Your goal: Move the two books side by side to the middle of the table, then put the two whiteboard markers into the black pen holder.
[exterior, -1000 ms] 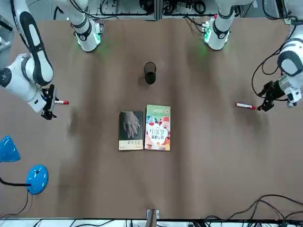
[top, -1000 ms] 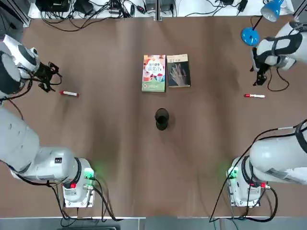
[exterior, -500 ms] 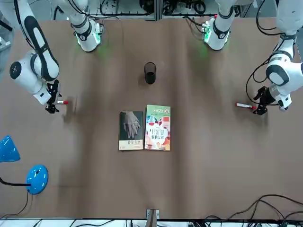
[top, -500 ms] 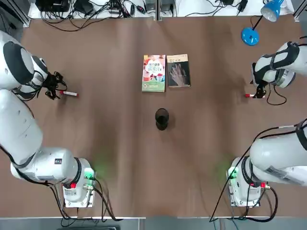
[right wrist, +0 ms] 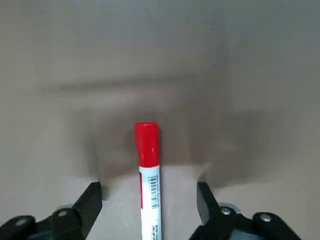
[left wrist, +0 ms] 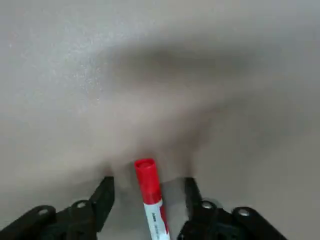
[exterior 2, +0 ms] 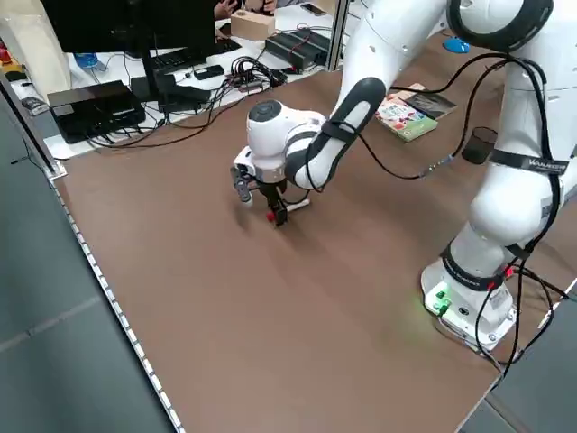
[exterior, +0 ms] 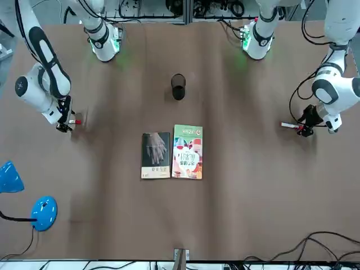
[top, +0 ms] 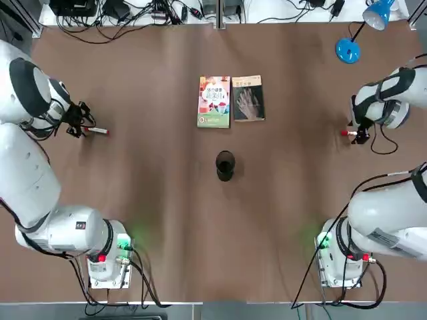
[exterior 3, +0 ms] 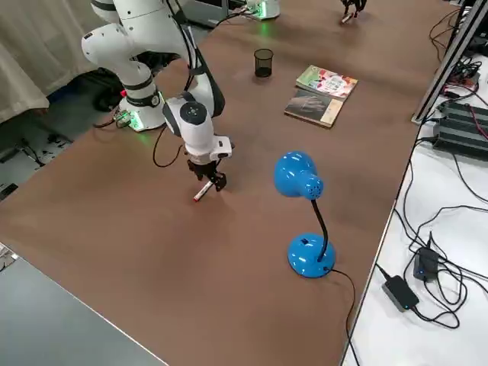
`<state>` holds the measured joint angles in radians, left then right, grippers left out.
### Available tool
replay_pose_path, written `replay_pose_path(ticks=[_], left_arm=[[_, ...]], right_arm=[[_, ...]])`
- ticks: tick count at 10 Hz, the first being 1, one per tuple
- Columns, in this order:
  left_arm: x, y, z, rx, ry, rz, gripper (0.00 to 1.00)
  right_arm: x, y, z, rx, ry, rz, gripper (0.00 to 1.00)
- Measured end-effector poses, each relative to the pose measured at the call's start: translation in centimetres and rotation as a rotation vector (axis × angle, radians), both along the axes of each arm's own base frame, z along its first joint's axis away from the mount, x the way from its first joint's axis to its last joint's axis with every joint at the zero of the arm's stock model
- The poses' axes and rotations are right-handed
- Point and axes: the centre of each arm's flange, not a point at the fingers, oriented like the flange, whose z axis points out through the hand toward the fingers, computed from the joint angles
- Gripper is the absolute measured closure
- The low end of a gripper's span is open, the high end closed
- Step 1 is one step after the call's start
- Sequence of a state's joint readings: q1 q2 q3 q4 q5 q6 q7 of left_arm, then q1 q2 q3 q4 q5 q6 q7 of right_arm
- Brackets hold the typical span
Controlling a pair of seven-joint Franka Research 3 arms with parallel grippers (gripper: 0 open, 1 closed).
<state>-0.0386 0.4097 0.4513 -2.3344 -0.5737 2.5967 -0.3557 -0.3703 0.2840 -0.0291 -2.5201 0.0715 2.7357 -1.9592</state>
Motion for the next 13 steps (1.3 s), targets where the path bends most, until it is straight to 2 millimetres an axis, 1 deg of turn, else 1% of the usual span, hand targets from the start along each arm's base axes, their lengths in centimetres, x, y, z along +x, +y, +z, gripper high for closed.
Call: replay_pose_path(ticks=[1, 2, 3, 4, 5, 6, 8, 9, 10, 12, 13], left_arm=[[-0.2, 0.3, 0.2, -0.001, -0.002, 0.007, 0.57], [-0.5, 0.4, 0.4, -0.002, -0.002, 0.013, 0.70], [-0.7, 0.5, 0.4, -0.003, -0.003, 0.016, 0.83], [0.1, 0.0, 0.7, 0.000, -0.016, 0.014, 0.82], [1.4, -1.0, 1.7, -0.006, -0.035, 0.018, 0.82], [2.8, -2.6, 3.5, -0.030, -0.062, 0.004, 0.82], [5.0, -5.7, 8.0, -0.082, -0.116, -0.050, 0.82], [5.9, -7.5, 10.0, -0.084, -0.113, -0.082, 0.82], [7.0, -10.0, 11.8, -0.077, -0.092, -0.105, 0.82], [9.6, -16.7, 15.3, -0.042, -0.050, -0.120, 0.82], [10.4, -20.4, 16.7, 0.001, -0.042, -0.123, 0.82]], right_arm=[[0.1, 0.0, 0.1, -0.002, -0.006, 0.000, 0.22], [0.2, 0.1, 0.1, -0.003, -0.007, 0.001, 0.26], [0.4, 0.1, 0.2, -0.005, -0.013, 0.003, 0.33], [0.4, 0.1, 0.3, -0.004, -0.012, 0.004, 0.51], [0.0, 0.1, 0.5, -0.001, -0.006, 0.003, 0.67], [0.0, 0.2, 0.5, -0.001, -0.006, 0.004, 0.79], [0.0, 0.2, 0.5, -0.001, -0.007, 0.004, 0.78], [0.1, 0.3, 0.6, -0.002, -0.009, 0.009, 0.78], [0.8, 0.9, 0.6, -0.005, -0.020, 0.022, 0.78], [2.0, 1.6, 1.1, -0.007, -0.030, 0.027, 0.78], [2.4, 1.4, 1.6, 0.006, -0.008, 0.017, 0.78]])
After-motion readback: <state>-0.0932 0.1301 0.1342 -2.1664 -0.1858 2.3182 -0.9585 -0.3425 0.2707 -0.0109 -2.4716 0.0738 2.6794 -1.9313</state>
